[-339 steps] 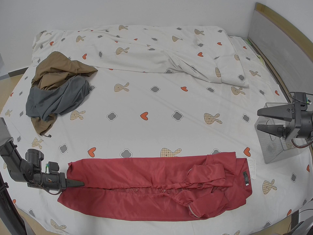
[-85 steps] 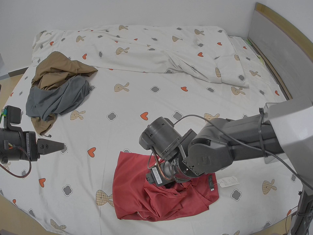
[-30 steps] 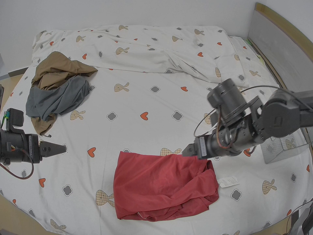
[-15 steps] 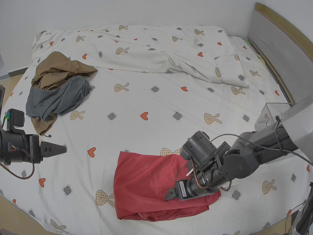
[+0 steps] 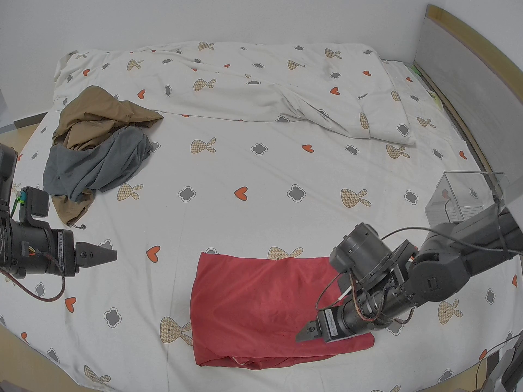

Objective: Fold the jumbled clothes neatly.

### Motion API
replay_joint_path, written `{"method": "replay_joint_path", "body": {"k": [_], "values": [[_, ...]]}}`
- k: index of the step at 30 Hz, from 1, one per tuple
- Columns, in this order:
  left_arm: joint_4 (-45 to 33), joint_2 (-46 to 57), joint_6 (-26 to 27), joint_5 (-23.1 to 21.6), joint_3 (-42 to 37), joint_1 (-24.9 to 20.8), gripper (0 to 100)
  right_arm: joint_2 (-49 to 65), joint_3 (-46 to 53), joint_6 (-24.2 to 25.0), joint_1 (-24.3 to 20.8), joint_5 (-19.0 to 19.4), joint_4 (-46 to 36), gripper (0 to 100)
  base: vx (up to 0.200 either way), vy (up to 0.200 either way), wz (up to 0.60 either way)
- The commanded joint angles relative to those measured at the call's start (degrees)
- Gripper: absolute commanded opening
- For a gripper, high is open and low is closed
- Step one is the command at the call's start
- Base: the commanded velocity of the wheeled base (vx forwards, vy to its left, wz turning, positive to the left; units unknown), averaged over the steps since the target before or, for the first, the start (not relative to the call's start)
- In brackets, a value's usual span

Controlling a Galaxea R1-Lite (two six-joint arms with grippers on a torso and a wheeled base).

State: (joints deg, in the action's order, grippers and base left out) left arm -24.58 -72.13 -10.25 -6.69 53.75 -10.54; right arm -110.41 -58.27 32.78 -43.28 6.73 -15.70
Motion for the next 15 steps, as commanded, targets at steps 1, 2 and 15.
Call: {"method": "replay_joint_path", "body": {"k": [1,2,15], "values": [[0.1,-0.3,0.1,0.0,-0.2,0.0,100,3.3,-1.3,-0.1,1.4,0.0,0.1,100,0.000,0.000,0.00],[0.1,-0.4,0.1,0.0,-0.2,-0.1,100,3.7,-3.3,0.0,2.3,0.1,0.1,100,0.000,0.000,0.00],[0.1,-0.1,0.0,0.0,-0.1,-0.1,100,-13.6,-20.7,-0.1,5.2,-0.2,0.1,100,0.000,0.000,0.00]]}}
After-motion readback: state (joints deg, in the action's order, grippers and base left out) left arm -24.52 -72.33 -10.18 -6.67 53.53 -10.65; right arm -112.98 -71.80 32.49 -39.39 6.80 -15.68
